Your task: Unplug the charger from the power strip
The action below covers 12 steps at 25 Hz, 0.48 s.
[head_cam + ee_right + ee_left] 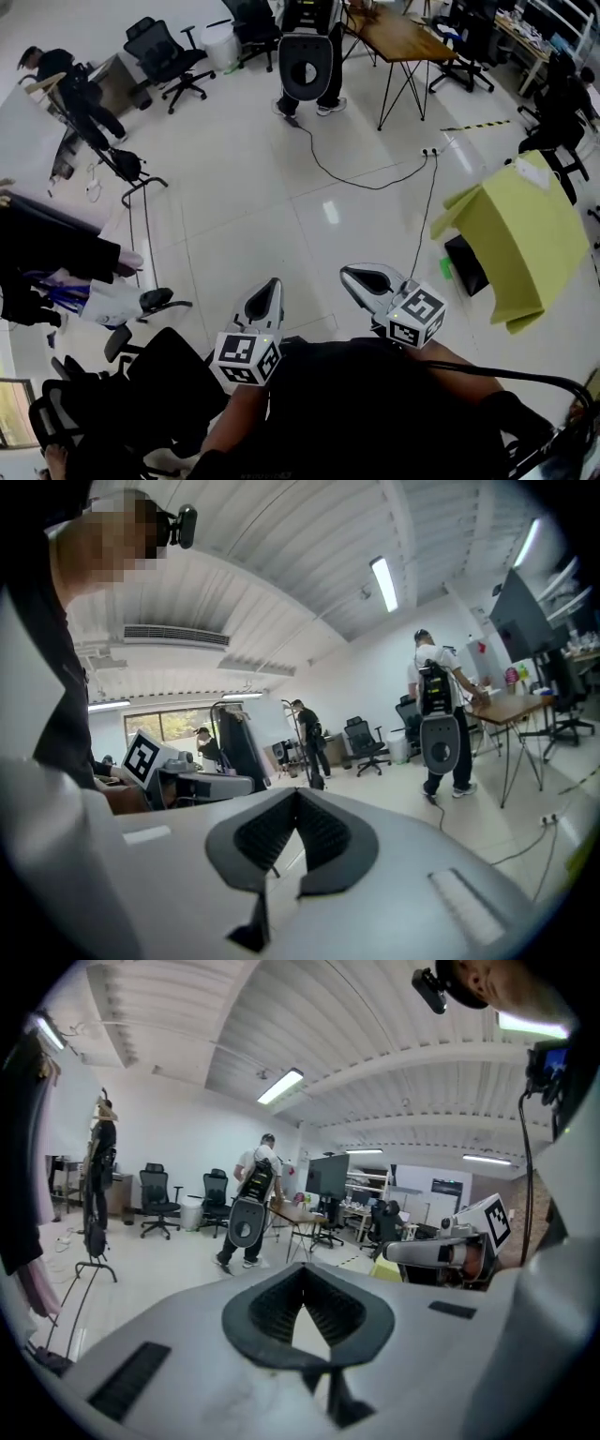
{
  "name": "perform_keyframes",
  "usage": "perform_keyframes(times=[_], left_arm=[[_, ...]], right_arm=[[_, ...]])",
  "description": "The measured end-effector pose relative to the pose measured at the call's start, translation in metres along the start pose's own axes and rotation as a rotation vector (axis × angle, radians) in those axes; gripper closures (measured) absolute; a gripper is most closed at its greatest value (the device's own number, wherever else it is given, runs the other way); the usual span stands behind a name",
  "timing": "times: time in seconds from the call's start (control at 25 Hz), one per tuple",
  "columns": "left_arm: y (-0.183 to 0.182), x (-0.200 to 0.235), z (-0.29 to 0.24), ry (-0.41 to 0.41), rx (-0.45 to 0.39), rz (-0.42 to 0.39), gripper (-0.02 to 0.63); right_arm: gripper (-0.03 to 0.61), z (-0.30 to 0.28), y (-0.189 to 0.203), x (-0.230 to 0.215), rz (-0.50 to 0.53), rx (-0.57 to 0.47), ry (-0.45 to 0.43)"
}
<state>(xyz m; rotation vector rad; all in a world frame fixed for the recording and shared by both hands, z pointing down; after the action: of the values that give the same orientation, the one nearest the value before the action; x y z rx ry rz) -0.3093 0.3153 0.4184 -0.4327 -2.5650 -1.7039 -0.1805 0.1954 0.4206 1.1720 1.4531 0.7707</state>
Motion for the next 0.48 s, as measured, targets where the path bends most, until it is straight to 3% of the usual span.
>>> perform_keyframes(times=[0.48], left_arm=[[-0.025, -0.063, -0.105, 0.349, 0.089, -0.132, 0.607]], right_arm=[[0.577, 0.093, 0.011, -0.065, -0.123, -0.113, 0.39]])
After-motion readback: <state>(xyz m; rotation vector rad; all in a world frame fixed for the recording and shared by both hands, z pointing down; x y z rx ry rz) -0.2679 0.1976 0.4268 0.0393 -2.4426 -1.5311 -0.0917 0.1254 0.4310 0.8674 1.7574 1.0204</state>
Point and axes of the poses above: the fingertips, and each gripper's own axes: z backward along the fingers, x to its left, y out of its underside, the point moved 4 cm from there along z, backward along the fingers, and after that the axes turned 5 degrees about x, right-handed, at the moved point
